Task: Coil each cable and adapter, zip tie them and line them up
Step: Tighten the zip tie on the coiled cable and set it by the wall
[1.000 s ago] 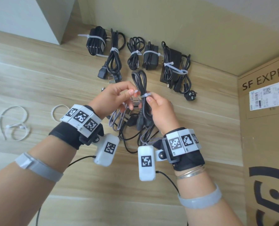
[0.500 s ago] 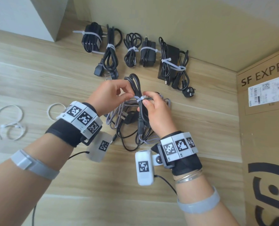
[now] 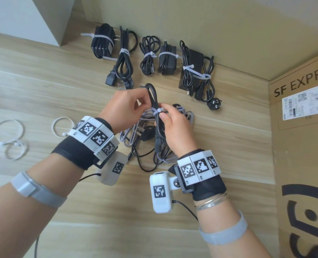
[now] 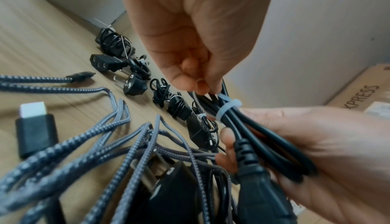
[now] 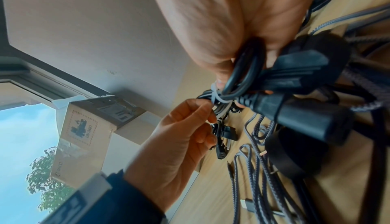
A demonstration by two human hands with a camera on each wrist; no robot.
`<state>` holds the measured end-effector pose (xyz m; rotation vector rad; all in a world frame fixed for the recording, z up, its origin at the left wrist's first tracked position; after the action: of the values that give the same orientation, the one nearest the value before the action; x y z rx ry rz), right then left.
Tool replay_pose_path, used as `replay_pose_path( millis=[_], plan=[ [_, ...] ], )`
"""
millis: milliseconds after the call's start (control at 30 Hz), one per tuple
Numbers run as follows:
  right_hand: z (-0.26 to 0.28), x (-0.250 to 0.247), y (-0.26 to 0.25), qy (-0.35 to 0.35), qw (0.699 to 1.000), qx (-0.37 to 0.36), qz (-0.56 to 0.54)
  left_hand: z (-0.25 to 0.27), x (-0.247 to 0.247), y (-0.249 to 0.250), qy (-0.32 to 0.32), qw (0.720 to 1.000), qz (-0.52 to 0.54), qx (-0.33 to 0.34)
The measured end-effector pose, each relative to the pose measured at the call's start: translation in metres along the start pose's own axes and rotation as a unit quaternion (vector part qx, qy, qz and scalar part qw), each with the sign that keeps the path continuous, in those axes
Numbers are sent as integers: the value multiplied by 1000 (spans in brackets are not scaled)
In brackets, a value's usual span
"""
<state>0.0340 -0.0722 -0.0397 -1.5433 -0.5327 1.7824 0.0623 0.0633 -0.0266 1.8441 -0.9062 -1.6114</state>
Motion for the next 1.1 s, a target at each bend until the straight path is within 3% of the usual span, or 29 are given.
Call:
replay_pose_path(
  millis=[367,700,867,1100],
  plan=[
    [2,-1,-2,-16,1000,6,4,-1,-5,2,10,1000,15,14],
    [0,-3,-1,1,1000,-1,4,2,8,23,-6,995,-32,92],
    [-2,-2,2,-1,1000,15,-21,-6,0,12,22,999,-1,40],
    [1,-4,4,-2,1000,10,-27,-5,0,12,9,998,-10,54]
  ],
)
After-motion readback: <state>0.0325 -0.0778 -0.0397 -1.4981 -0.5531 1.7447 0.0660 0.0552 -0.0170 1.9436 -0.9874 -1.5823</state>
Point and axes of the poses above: each hand's wrist, its own z-axis away from the middle knuckle, its own x-axis out of the palm, y = z × x, the point moved 7 cm from there along -z, towards the middle knuckle, and after that the axes turned 14 degrees about y, right-handed, at the moved point
